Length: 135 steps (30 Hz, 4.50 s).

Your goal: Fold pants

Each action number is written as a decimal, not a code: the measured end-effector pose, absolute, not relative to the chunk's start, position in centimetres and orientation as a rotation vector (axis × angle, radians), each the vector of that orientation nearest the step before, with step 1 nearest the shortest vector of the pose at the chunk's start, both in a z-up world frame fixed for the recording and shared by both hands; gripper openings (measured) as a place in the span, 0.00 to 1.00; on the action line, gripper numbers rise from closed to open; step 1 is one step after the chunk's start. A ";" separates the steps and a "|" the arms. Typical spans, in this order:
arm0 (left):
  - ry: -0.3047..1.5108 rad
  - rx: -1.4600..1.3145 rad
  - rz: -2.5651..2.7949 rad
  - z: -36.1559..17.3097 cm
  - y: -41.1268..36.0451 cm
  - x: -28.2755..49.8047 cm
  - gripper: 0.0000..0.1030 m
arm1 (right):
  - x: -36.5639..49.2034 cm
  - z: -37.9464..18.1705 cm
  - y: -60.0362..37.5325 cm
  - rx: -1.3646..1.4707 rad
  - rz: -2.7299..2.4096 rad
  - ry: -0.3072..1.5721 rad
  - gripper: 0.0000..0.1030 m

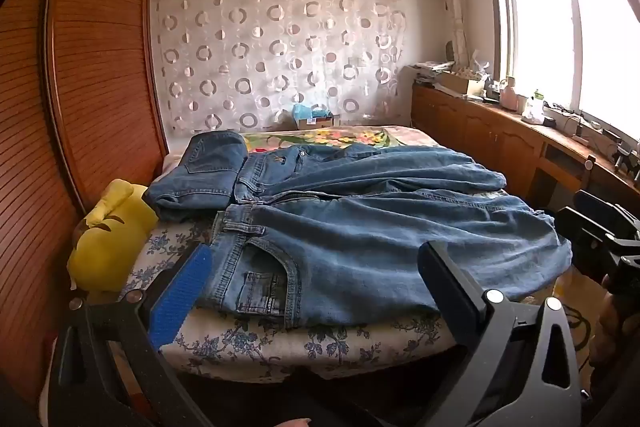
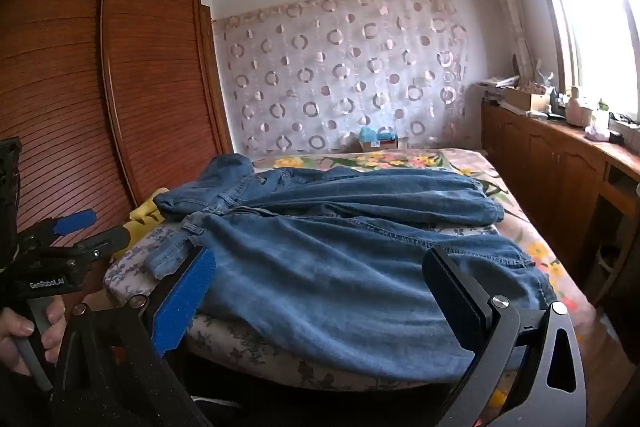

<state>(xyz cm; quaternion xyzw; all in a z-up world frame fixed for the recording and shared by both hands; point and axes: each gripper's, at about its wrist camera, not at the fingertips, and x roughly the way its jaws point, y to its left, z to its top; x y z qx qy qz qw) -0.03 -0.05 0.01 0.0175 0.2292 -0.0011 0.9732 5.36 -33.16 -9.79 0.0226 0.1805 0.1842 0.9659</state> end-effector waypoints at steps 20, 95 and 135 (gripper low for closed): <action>0.467 0.021 -0.008 0.0 0.0 0.0 1.00 | 4.9 -9.6 -33.2 0.043 0.374 0.369 1.00; 0.469 0.014 -0.013 -0.1 -1.3 -0.5 1.00 | 5.2 -9.9 -32.8 0.043 0.379 0.372 1.00; 0.607 -0.018 0.011 -4.6 3.8 3.2 1.00 | 7.4 -10.5 -35.2 0.032 0.192 0.516 1.00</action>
